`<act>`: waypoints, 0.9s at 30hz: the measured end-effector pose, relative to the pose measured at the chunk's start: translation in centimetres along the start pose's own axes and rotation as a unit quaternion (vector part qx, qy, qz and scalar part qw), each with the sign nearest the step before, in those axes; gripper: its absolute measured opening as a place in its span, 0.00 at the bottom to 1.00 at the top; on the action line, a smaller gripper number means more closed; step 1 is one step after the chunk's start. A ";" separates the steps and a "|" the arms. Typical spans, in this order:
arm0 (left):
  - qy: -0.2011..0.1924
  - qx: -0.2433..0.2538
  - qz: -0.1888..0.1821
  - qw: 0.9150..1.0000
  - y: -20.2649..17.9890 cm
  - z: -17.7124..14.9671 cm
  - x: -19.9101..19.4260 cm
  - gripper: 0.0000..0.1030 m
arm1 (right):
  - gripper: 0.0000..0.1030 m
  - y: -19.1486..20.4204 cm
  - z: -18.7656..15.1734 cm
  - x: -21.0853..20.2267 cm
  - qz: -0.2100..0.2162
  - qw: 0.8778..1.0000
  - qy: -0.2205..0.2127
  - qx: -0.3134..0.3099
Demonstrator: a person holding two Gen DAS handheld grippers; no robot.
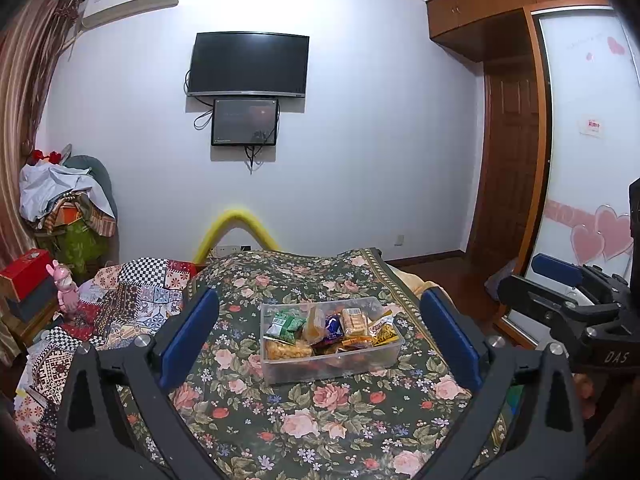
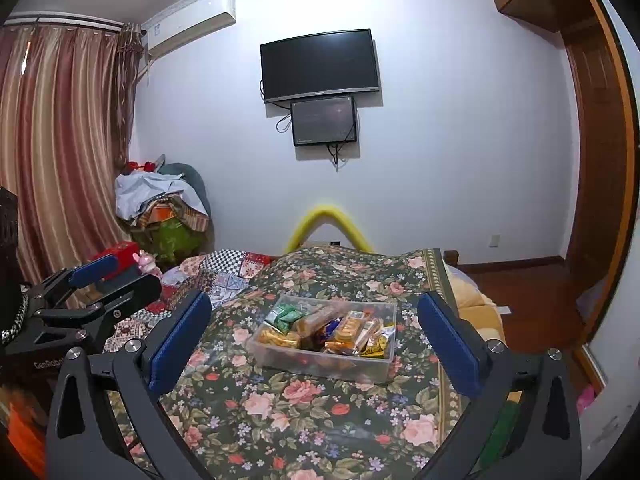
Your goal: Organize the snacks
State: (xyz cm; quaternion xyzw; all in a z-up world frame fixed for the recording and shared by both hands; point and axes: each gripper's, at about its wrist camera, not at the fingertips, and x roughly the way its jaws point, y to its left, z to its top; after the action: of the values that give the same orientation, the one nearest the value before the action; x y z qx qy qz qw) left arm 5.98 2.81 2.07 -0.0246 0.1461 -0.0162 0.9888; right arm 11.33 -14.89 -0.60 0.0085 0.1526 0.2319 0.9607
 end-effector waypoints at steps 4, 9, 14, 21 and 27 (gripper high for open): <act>0.000 0.006 0.003 1.000 -0.3 -0.1 -0.1 1.00 | 1.00 0.0 -0.1 0.1 0.003 1.000 0.003 0.001; 0.002 0.005 0.002 1.000 -0.5 -0.2 0.1 1.00 | 1.00 0.0 -0.2 -0.1 0.005 1.000 0.003 0.003; 0.000 0.007 0.000 1.000 -0.7 -0.2 -0.1 1.00 | 1.00 0.0 -0.3 -0.2 0.005 1.000 0.004 0.003; 0.000 0.010 -0.002 1.000 -1.0 -0.2 -0.2 1.00 | 1.00 -0.1 -0.3 -0.3 0.003 1.000 0.003 0.007; 0.001 0.012 -0.004 1.000 -1.2 -0.2 -0.2 1.00 | 1.00 -0.1 -0.2 -0.3 0.002 1.000 0.004 0.009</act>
State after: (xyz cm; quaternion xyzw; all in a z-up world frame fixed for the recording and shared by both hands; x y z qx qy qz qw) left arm 5.72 1.64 2.01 -0.0134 0.1466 -0.0222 0.9889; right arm 11.07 -15.10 -0.76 0.0164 0.1581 0.2330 0.9594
